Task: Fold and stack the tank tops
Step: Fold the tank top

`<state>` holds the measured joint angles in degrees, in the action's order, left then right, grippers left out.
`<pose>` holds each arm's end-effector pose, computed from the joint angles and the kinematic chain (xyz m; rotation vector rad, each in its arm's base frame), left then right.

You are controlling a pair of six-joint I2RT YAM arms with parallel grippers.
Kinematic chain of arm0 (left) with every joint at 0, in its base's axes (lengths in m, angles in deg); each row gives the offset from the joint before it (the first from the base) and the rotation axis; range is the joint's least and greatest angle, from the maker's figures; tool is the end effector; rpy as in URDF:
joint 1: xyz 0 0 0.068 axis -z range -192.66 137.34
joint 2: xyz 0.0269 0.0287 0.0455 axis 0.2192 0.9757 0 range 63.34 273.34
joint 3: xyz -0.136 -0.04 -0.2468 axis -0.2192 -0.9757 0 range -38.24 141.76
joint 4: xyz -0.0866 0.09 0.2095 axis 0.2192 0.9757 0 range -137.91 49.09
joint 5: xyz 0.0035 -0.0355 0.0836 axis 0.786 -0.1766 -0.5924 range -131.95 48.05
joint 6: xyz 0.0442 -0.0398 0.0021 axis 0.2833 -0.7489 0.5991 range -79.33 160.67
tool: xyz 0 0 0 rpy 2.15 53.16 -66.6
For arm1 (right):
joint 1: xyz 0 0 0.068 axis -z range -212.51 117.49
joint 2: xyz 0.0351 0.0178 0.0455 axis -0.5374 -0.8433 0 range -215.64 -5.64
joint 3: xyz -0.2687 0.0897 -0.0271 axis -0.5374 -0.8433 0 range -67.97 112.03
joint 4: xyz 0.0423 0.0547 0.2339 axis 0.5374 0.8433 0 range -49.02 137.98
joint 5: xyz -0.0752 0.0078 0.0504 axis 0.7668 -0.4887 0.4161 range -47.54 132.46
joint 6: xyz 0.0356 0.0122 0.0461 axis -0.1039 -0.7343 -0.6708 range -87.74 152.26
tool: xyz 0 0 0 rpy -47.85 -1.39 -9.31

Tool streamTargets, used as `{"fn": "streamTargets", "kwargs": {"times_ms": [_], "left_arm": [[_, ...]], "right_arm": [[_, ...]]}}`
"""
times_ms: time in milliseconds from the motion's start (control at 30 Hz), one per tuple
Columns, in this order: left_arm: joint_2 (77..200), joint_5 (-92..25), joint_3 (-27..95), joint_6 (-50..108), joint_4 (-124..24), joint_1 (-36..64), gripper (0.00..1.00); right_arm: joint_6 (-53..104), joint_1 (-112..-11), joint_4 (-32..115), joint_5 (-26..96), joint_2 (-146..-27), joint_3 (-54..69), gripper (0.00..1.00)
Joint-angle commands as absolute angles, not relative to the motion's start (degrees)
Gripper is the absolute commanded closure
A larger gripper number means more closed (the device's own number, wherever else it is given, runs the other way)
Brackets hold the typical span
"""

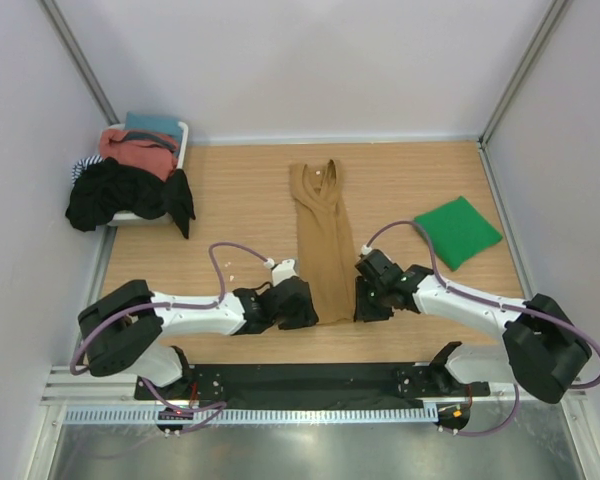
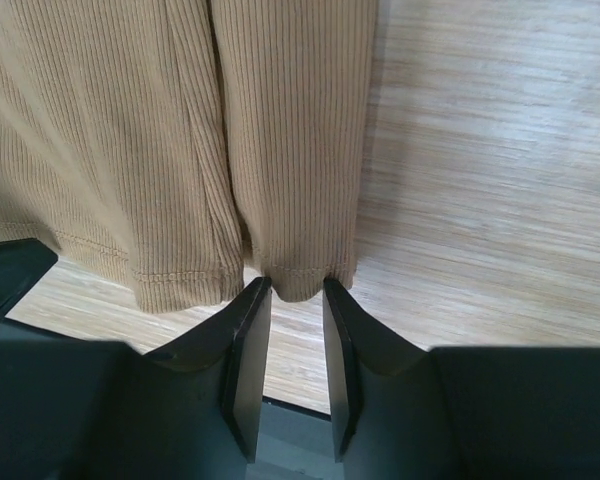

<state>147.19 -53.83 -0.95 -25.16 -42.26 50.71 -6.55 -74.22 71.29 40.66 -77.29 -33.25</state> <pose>0.1250 -0.2292 0.1730 -0.1479 2.5910 -0.6864 0.1449 0.1312 0.1793 -0.0807 2.8298 0.4021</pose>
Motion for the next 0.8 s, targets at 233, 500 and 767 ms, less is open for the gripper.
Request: {"fn": "streamTargets", "kwargs": {"times_ms": [233, 500, 767], "left_arm": [[148.6, -52.3, 0.7, -24.2, -45.7, 51.0, 0.88], [144.5, -53.4, -2.9, -24.9, -44.1, 51.0, 0.99], [143.4, -54.7, -4.8, -25.7, -43.0, 51.0, 0.99]], "right_arm": [[-8.8, -76.9, 70.2, 41.3, -76.8, -32.2, 0.68], [-8.3, -76.9, 72.4, 41.9, -74.3, -32.4, 0.51], [-9.1, -76.9, 71.8, 39.2, -70.8, -32.9, 0.52]]}}
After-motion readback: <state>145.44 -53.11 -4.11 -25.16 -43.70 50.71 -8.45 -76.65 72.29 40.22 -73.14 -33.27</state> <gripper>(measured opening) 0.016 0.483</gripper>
